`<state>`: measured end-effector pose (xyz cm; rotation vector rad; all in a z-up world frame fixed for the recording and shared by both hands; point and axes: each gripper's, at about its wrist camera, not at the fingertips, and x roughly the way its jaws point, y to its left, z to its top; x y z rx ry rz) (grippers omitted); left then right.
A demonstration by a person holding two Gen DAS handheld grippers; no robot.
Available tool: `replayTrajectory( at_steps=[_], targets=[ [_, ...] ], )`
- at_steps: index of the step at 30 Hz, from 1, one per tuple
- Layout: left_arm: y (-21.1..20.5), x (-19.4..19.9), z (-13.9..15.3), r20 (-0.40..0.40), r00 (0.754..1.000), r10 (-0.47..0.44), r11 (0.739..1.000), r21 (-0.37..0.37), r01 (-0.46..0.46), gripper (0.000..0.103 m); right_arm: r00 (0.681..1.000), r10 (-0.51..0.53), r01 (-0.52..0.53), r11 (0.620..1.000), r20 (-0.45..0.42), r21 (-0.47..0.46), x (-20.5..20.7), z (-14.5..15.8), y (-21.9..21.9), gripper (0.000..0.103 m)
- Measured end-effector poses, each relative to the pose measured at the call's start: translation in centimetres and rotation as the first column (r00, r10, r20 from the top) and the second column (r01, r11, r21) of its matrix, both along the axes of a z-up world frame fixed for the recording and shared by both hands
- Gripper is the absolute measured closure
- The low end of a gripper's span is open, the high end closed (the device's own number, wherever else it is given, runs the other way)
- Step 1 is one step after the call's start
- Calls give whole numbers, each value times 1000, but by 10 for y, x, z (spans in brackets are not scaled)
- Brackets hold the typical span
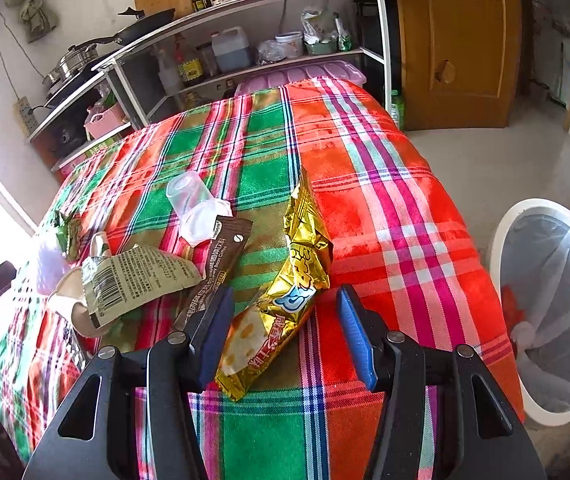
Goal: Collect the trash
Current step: 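Return both tools to the table and grasp the gold wrapper with the right gripper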
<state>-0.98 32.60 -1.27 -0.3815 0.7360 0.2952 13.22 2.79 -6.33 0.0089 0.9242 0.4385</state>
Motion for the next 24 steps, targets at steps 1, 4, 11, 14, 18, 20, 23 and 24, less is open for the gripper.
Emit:
replayTrajectory(
  at_steps=[1,4,11,14,18,20,23,24],
  targets=[
    [1,2,-1,-5,1000,-2,1000,2,2,20,1000,-1,1,1000,2,-4,1,-1,1,50],
    [3,9,-2,-5,1000,-16,1000,-11,16,17,1000,-1,2,1000,19,-26,2,-1,5,68],
    [-3,26,-6,-31,999,-44,999,-7,44,15,1000,-8,8,1000,27,-20,5,-2,2,85],
    [-7,31,-9,-48,998,-48,999,0,48,15,999,-2,3,1000,33,-18,3,-2,1,85],
    [-9,39,-13,-66,997,-50,999,4,50,15,1000,-6,6,1000,30,1,3,-3,-3,85],
    [-9,42,-17,-77,996,-47,999,12,48,15,999,-6,6,1000,33,0,2,-3,-4,85],
    [-11,45,-20,-80,996,-44,999,20,46,15,999,-3,3,1000,37,-7,1,-2,-2,85],
    [-11,44,-20,-75,997,-37,999,22,38,15,999,-3,3,1000,37,-7,1,-2,-2,85]
  ],
)
